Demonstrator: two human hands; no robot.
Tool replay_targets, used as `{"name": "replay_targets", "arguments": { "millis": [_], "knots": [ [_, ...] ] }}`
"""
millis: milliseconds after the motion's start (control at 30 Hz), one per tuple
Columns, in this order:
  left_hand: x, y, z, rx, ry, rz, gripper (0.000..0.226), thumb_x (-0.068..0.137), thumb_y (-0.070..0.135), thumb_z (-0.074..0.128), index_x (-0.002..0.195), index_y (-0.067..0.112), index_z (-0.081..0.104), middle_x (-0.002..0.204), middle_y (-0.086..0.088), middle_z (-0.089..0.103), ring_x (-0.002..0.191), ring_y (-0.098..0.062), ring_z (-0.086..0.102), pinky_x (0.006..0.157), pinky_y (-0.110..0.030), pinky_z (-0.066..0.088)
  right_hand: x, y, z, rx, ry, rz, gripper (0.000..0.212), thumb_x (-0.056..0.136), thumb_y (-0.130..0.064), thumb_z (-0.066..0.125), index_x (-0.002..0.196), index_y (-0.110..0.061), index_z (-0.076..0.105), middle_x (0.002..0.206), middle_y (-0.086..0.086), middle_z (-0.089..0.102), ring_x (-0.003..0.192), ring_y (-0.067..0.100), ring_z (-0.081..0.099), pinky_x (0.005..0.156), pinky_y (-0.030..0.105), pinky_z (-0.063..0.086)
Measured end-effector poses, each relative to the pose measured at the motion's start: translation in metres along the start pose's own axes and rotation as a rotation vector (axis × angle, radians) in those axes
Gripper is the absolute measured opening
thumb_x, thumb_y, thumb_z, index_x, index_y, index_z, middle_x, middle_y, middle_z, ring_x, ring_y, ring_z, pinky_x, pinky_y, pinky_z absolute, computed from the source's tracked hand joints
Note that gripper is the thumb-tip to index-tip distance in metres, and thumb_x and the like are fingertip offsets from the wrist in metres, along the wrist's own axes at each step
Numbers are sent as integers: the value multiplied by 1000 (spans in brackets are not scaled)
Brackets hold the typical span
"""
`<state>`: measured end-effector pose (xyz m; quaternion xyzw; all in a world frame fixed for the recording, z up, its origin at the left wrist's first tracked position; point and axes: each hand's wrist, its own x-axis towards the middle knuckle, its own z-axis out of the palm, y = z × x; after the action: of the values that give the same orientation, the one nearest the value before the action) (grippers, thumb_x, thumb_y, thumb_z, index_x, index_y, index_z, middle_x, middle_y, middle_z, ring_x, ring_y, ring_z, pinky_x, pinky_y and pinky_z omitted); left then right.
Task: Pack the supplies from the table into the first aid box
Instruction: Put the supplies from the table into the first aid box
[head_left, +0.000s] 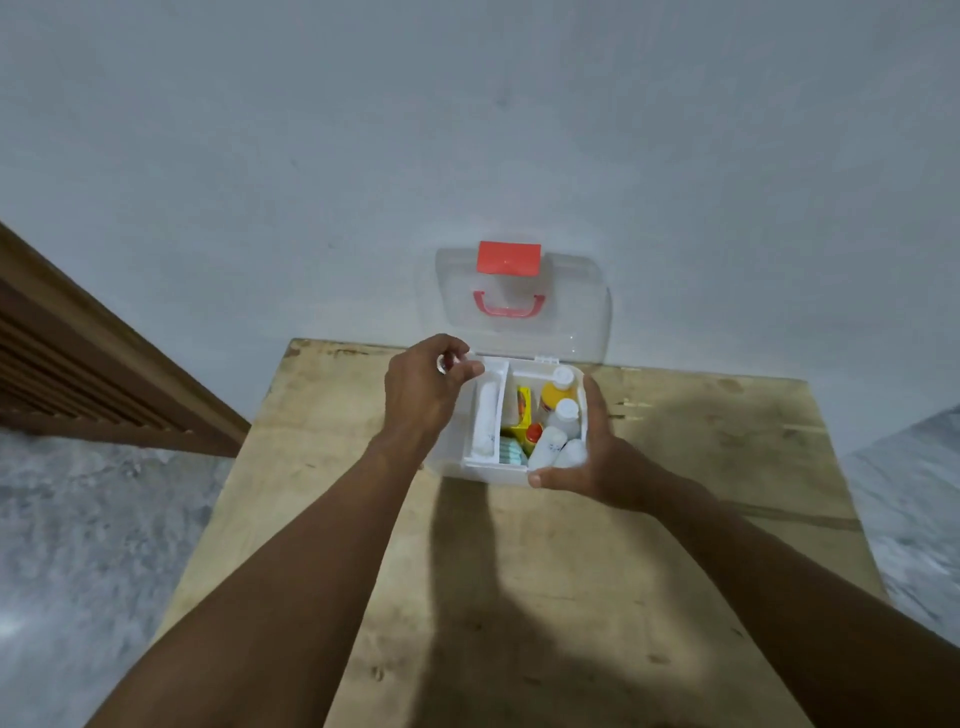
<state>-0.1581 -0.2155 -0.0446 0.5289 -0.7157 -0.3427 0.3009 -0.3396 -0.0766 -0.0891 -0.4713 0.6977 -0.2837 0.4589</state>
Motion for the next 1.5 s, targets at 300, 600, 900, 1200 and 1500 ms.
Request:
{"name": "replay_targets", "arguments": {
  "millis": [300, 600, 900, 1200, 1500],
  "knots": [
    [5, -22, 10, 237, -38, -38, 12, 82, 24, 73, 91, 17, 71, 90, -2, 71, 85, -22, 65, 76, -31, 49, 3, -4, 0, -104, -14, 57, 143, 71, -36, 87, 144, -34, -36, 133, -19, 30, 117, 9, 45, 110, 34, 37],
    [-2, -21, 11, 477, 8, 69, 20, 88, 30, 69, 89, 9, 70, 113, -4, 53, 82, -27, 62, 64, -32, 47, 7, 3, 1, -112, -29, 67, 146, 67, -45, 86, 142, -39, -38, 138, -24, 26, 123, 10, 44, 111, 36, 39],
    [-18, -13, 0, 222, -19, 26, 42, 81, 24, 71, 122, 19, 63, 107, -1, 40, 88, -12, 47, 81, -23, 45, 7, 6, -1, -38, -28, 35, 151, 53, -53, 89, 144, -43, -32, 148, -20, 31, 133, 16, 46, 111, 47, 42],
    [-39, -16, -21, 59, -135, -135, 45, 81, 0, 57, 114, 30, 52, 113, -2, 29, 92, -14, 52, 81, -36, 55, 6, 6, -2, -33, -28, 5, 148, 56, -49, 90, 146, -45, -28, 142, -34, 21, 139, 13, 38, 112, 46, 41],
    [-55, -22, -16, 158, -97, 89, 80, 80, 18, 76, 145, 22, 31, 138, -6, 45, 117, -23, 56, 95, -43, 49, 9, 8, -2, -30, -28, 10, 154, 44, -67, 88, 145, -47, -28, 155, -20, 17, 139, 16, 39, 110, 48, 43]
  ]
}}
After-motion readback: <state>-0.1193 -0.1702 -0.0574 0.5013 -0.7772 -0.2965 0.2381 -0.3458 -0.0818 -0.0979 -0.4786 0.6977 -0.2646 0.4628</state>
